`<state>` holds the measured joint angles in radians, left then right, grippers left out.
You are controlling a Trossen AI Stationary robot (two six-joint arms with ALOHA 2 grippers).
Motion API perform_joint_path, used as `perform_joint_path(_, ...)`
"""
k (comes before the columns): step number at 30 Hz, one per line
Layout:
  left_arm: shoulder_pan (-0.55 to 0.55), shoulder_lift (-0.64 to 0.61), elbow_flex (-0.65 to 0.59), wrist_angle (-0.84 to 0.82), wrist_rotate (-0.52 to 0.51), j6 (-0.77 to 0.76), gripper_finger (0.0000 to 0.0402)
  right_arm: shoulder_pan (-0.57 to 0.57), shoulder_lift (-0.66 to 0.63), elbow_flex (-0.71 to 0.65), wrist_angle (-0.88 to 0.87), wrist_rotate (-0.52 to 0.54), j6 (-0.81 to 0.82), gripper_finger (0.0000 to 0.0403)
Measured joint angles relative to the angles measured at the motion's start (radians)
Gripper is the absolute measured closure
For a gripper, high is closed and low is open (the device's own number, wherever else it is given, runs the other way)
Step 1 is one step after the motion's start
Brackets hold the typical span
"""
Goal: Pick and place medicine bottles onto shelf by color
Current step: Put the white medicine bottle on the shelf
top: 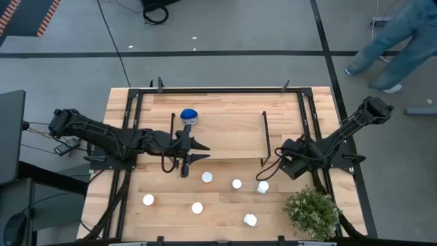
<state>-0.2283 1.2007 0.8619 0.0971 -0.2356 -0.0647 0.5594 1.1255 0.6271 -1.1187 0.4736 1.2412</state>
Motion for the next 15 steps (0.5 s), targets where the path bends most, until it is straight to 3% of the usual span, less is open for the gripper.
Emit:
perform_joint_path(10,-0.001,0.000,0.000,-0.001,0.000,-0.003,0.0291,0.000,-0.001,0.013,-0.010,-0.016,0.009,0.0187)
perform_joint_path(15,-0.001,0.000,0.000,-0.014,0.000,-0.003,0.0294,0.000,0.000,0.121,-0.110,-0.045,0.008,0.0194)
